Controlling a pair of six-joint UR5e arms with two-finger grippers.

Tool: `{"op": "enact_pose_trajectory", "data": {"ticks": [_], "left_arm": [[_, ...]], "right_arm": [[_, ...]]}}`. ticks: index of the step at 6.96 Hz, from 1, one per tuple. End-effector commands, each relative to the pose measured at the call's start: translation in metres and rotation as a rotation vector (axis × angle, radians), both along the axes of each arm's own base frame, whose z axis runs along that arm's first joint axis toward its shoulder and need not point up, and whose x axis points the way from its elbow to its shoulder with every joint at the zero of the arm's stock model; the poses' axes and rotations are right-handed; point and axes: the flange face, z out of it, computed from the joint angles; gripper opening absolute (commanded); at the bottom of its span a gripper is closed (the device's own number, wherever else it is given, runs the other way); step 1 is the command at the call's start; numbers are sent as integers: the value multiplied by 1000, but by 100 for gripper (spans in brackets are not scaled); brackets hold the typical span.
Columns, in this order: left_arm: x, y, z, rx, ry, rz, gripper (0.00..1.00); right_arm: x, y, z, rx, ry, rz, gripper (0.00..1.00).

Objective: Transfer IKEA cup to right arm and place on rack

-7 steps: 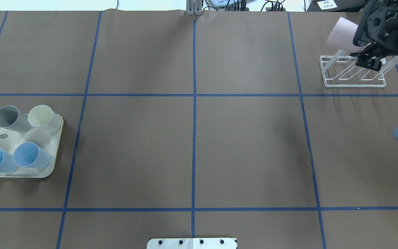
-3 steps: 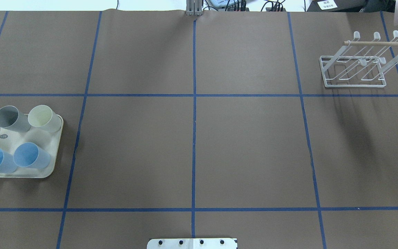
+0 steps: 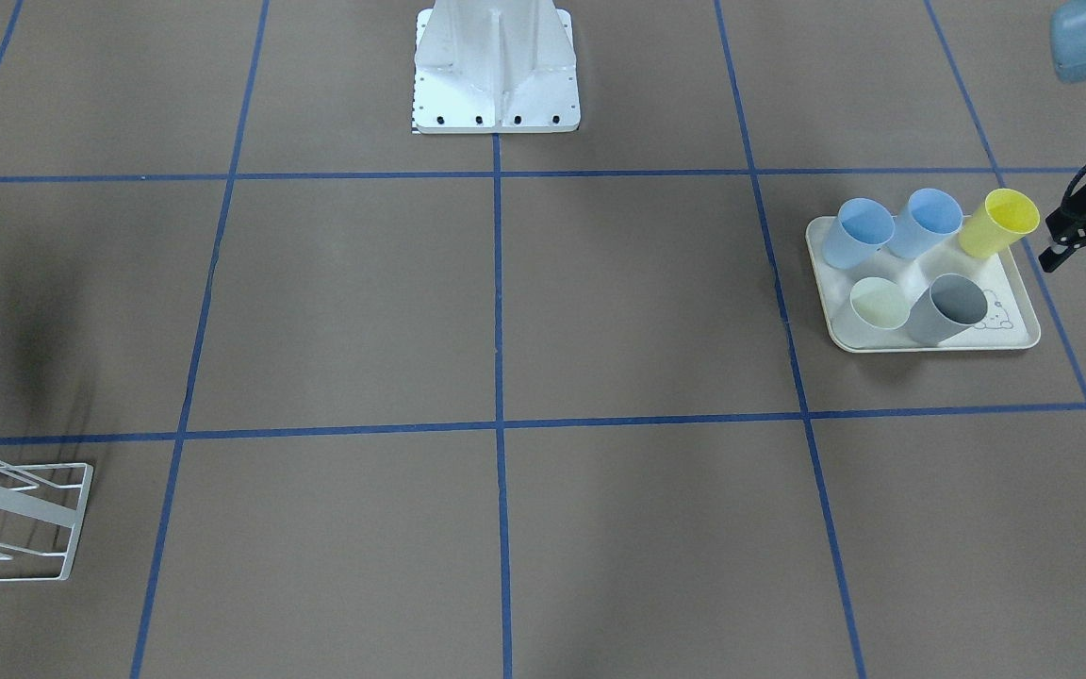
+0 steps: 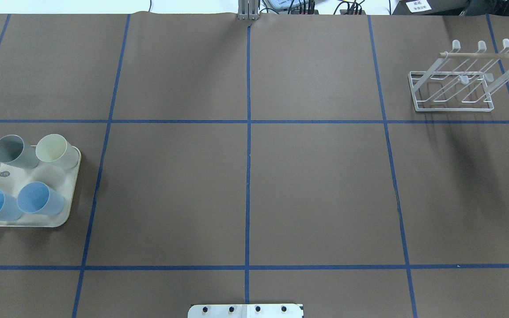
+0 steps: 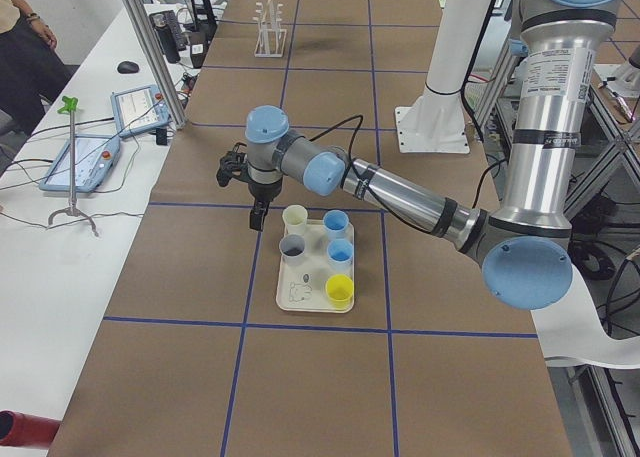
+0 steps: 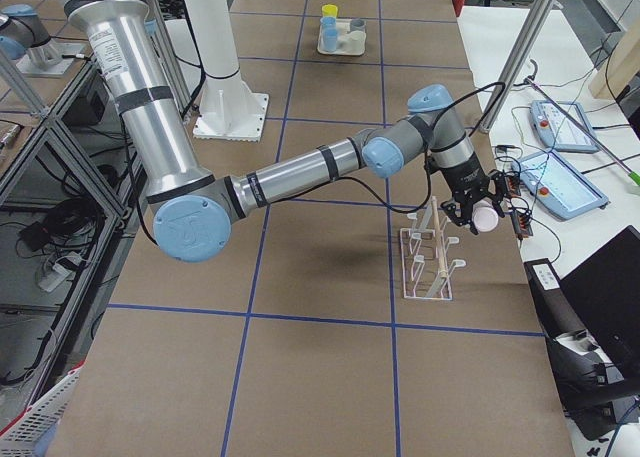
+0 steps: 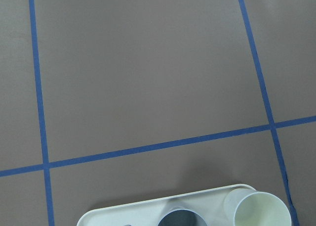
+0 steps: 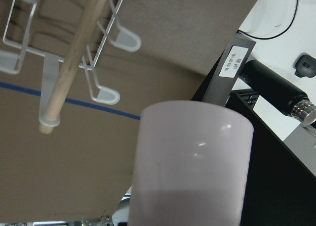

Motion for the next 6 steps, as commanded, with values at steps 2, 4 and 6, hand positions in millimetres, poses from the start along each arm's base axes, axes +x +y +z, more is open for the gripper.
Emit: {"op": "enact_pose_trajectory", "data": {"ticks": [2,4,6], "left_arm": [[0,0,0,-1,0,0,100],[0,0,0,-1,0,0,100],[1,0,0,-1,1,1,100]], "right_arm": [[-22,-10,49,-49,162,-92,29],[-53,-10,63,-64,207,-112,30],[-60,-9,70,-73,223,-122,32]]}}
